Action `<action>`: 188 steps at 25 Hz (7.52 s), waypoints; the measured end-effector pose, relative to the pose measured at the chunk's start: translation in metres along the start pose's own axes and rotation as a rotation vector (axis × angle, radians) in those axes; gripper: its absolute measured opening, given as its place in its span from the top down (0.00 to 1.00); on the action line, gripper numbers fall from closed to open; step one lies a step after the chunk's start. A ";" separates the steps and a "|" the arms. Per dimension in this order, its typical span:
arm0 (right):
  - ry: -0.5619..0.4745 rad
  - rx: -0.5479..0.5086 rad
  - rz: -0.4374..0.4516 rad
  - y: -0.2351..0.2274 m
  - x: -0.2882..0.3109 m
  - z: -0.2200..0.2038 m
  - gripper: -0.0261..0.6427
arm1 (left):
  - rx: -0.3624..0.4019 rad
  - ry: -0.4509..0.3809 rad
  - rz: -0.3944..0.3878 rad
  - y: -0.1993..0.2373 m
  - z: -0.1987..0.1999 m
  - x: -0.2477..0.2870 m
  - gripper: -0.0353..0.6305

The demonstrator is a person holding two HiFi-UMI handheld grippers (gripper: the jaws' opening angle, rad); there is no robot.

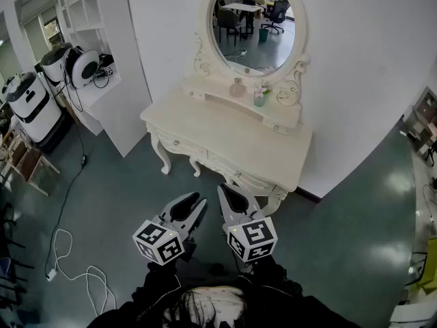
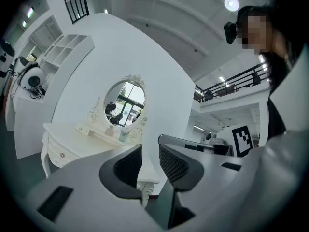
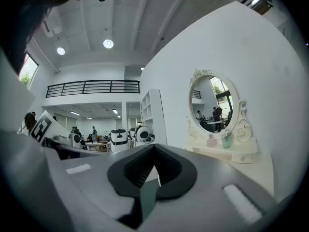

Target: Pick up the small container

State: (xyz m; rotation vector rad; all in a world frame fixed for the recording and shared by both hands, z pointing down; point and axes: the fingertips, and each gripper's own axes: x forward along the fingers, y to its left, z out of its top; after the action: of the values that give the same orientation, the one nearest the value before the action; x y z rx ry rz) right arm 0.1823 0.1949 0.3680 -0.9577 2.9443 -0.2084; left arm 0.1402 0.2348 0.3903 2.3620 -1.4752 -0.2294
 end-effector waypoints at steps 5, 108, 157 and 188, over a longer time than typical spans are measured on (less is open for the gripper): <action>-0.002 0.008 0.002 0.003 -0.002 0.000 0.95 | 0.001 0.004 -0.001 -0.004 0.000 -0.005 0.80; 0.124 0.052 -0.436 -0.312 0.386 -0.022 0.95 | -0.074 0.266 -0.289 0.338 0.098 0.318 0.80; 0.331 0.024 -0.562 -0.490 0.473 -0.095 0.69 | -0.046 0.416 -0.292 0.372 0.086 0.392 0.80; 0.361 0.073 -0.675 -0.495 0.474 -0.096 0.74 | -0.026 0.442 -0.378 0.406 0.104 0.406 0.80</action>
State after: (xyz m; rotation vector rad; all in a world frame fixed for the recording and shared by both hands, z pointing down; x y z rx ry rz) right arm 0.0797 -0.4692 0.5343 -2.0552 2.7331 -0.5489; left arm -0.0516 -0.3118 0.4627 2.4463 -0.8184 0.1742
